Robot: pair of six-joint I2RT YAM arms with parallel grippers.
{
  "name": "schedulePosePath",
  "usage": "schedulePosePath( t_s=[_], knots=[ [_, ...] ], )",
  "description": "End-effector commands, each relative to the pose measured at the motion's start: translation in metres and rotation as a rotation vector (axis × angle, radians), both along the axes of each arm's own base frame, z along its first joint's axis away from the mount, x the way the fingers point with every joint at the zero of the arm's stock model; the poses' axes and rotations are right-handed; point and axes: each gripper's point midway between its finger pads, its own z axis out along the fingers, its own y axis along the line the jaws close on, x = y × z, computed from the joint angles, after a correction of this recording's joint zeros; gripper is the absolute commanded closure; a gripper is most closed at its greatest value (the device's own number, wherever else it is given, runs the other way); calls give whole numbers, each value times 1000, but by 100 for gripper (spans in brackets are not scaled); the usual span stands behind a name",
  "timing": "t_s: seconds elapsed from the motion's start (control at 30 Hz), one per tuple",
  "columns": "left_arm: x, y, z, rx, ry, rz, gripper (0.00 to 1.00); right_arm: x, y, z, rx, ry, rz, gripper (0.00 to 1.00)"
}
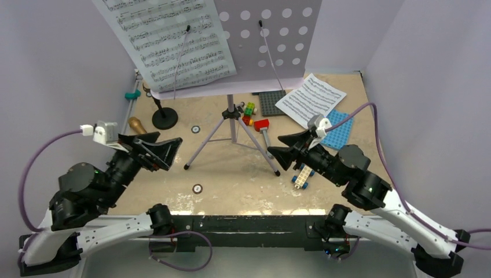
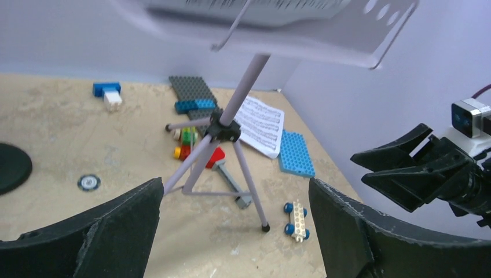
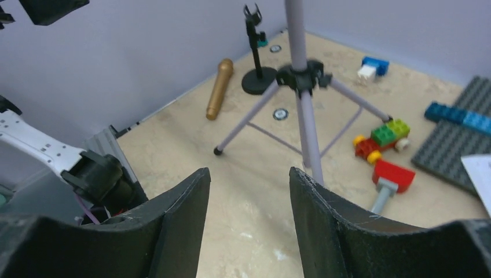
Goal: Pack up the instrument practice props
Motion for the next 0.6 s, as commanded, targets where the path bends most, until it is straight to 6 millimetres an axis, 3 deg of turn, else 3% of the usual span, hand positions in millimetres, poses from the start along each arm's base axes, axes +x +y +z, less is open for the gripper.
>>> schedulePosePath(
  t_s=[0.0,0.13,0.27,0.43,0.57],
  knots=[
    [-7,4,74,34,-199,-51,2,-1,19,104,91,-212,51,43],
    [-14,14,115,-18,-321,-53,3,4,38,164,173,-308,81,39],
    [-15,22,140,-58,-390,-27,4,20,48,215,217,-332,36,32],
    [-11,16,158,-36,-412,-19,4,48,66,246,214,-275,-33,23],
    [-11,13,170,-43,-448,-20,3,61,84,250,186,-227,-34,12]
  ],
)
